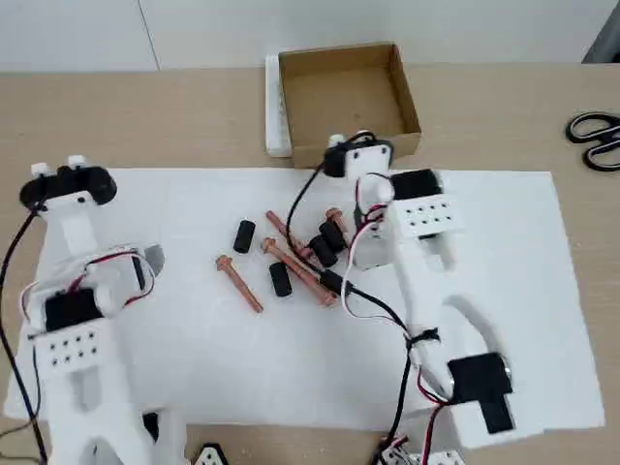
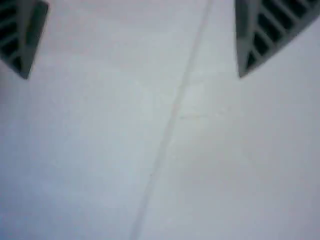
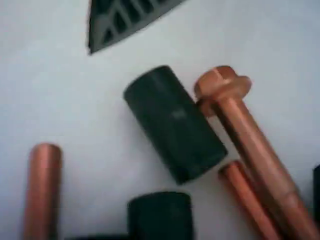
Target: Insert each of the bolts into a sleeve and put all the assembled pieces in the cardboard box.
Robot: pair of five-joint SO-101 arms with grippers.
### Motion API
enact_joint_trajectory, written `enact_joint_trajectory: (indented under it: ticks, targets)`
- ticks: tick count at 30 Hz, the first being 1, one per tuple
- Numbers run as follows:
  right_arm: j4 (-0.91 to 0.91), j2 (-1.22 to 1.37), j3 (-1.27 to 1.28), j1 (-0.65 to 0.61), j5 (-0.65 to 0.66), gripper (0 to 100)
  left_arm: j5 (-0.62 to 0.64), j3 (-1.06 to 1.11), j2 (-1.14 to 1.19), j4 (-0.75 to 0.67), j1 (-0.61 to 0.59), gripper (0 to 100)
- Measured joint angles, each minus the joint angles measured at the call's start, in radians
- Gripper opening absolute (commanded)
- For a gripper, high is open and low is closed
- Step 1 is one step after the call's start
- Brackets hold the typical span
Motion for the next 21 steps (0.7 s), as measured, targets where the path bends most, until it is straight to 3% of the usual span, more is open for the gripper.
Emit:
enact_joint_trajectory:
  ticks: [8, 21]
  targets:
    - [-0.002, 0.060, 0.000, -0.170, 0.155, 28.8, 0.021, -0.008, 0.035, 0.000, 0.000, 26]
    - [-0.087, 0.212, -0.011, -0.183, 0.219, 22.9, 0.025, 0.011, 0.035, 0.000, 0.000, 26]
